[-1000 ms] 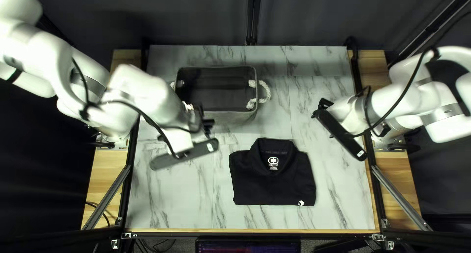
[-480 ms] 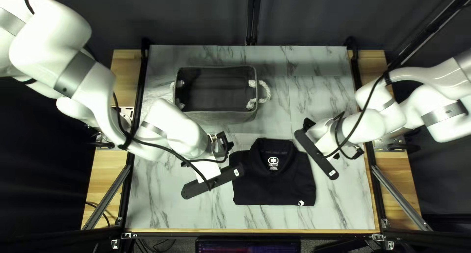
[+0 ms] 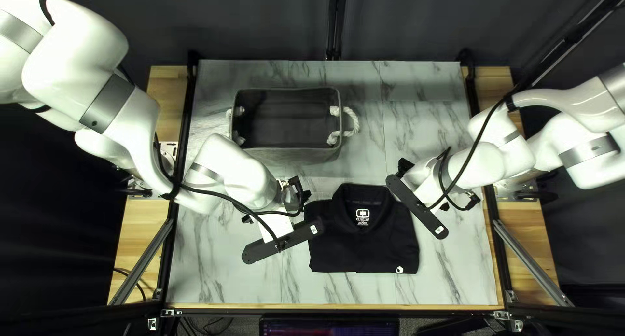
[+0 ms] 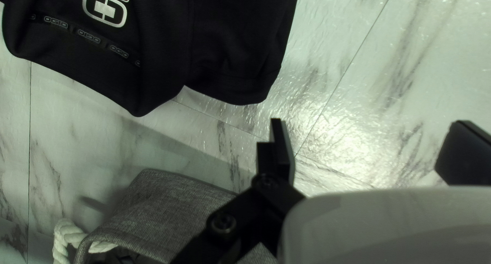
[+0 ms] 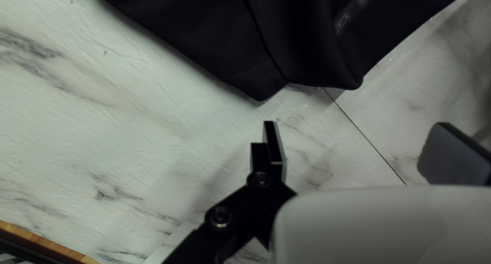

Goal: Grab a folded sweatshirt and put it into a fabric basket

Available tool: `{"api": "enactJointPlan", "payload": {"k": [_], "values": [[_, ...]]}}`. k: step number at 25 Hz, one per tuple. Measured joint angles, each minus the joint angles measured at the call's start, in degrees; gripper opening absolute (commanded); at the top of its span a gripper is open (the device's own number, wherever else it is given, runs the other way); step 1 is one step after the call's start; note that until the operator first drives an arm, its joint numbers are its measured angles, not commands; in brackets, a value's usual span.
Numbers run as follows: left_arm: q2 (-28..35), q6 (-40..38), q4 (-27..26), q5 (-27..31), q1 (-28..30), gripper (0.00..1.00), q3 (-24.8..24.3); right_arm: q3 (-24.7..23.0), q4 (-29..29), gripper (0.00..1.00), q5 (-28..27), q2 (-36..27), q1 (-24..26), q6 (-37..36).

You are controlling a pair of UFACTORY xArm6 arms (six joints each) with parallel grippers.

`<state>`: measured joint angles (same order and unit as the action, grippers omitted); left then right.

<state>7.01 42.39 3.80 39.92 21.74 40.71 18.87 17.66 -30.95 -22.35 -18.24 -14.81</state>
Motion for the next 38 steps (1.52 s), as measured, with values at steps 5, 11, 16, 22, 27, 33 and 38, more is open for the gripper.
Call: {"api": "enactJointPlan", "payload": {"k": [5,11,16,22,27,33,38], "values": [[-2.53,2.36,0.19,-1.13,-0.86,1.00,1.29,0.63,2.48,1.00,1.84,3.18,-1.21,2.17],[-3.14,6.70,1.66,-0.81,-0.57,1.00,2.21,2.42,5.94,1.00,1.09,6.32,-4.20,4.17],[-2.66,10.28,0.70,-0.64,-0.65,1.00,1.92,3.57,5.69,1.00,-0.24,8.40,-5.36,1.43],[0.73,18.21,-4.78,-2.10,-1.62,1.00,-1.21,4.91,4.94,1.00,-1.39,10.30,-6.40,-7.25],[2.07,22.62,-8.06,-3.23,-2.16,1.00,-2.69,6.21,4.84,1.00,-0.81,12.28,-6.83,-13.53],[2.01,24.33,-9.25,-3.57,-2.30,1.00,-2.80,6.48,4.11,1.00,-0.78,12.10,-6.74,-15.73],[2.05,24.24,-9.32,-3.58,-2.30,1.00,-2.88,6.38,4.32,1.00,-0.81,12.09,-6.76,-15.51]]}}
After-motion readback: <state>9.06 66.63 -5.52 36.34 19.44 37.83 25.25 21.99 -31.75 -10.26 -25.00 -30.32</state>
